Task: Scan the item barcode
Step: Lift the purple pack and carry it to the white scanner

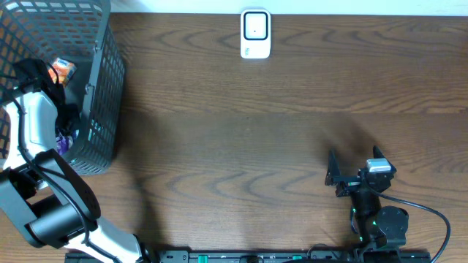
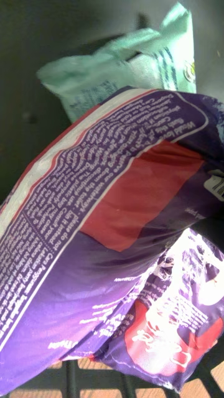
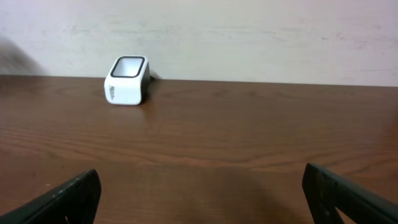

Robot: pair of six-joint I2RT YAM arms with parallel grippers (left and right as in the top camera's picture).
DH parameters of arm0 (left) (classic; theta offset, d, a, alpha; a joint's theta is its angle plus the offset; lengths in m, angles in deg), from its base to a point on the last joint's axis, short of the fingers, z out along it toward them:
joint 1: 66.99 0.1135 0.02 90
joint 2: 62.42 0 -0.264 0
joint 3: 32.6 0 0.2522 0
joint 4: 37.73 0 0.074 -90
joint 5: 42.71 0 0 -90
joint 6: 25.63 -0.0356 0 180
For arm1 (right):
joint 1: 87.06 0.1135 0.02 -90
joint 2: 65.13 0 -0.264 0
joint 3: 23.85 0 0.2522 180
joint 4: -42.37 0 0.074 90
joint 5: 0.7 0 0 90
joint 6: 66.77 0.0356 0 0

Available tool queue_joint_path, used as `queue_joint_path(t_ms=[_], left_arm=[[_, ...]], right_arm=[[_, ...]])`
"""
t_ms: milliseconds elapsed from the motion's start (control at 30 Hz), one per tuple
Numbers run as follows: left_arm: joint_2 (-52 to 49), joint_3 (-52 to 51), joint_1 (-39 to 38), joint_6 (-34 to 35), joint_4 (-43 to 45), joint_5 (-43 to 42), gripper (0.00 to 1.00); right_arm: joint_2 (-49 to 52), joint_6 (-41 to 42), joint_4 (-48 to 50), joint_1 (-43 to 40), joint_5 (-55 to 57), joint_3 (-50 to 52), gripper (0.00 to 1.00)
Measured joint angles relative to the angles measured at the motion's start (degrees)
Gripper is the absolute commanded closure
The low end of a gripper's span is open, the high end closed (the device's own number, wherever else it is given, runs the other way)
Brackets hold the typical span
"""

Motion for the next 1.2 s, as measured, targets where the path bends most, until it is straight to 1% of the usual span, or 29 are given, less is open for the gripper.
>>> queue_joint_path(t_ms=[133, 267, 367, 467, 567, 633, 767, 900, 1067, 1200], left_arm=[[3.1, 2.6, 0.0, 3.4, 1.0, -1.2, 0.93], [11.5, 5.5, 0.0, 5.7, 7.0, -5.6, 0.93], [19.6, 6.9, 0.0, 8.1, 12.7, -10.6, 0.93], [27.6, 7.8, 0.0, 10.8, 17.6, -17.3, 0.93], [34.1, 8.0, -1.0, 14.2, 22.3, -24.7, 0.93], [36.6, 8.1, -2.7, 16.6, 24.5, -28.2, 0.93], [39.8, 8.1, -10.4, 21.0, 27.2, -33.6, 0.92], [39.0, 8.1, -21.6, 22.8, 26.8, -35.6, 0.93], [33.0, 8.1, -35.4, 22.0, 23.4, -36.7, 0.93], [25.2, 8.1, -43.5, 18.8, 18.5, -36.9, 0.93]], right_arm=[[0.0, 0.0, 0.0, 0.0, 0.0, 0.0, 0.01], [0.0, 0.0, 0.0, 0.0, 0.0, 0.0, 0.01], [0.0, 0.0, 0.0, 0.0, 0.0, 0.0, 0.01], [0.0, 0.0, 0.0, 0.0, 0.0, 0.0, 0.01], [0.0, 0.0, 0.0, 0.0, 0.0, 0.0, 0.01], [0.0, 0.0, 0.0, 0.0, 0.0, 0.0, 0.01], [0.0, 0.0, 0.0, 0.0, 0.0, 0.0, 0.01], [0.0, 0.0, 0.0, 0.0, 0.0, 0.0, 0.01], [0.0, 0.0, 0.0, 0.0, 0.0, 0.0, 0.01], [0.0, 0.0, 0.0, 0.0, 0.0, 0.0, 0.01]])
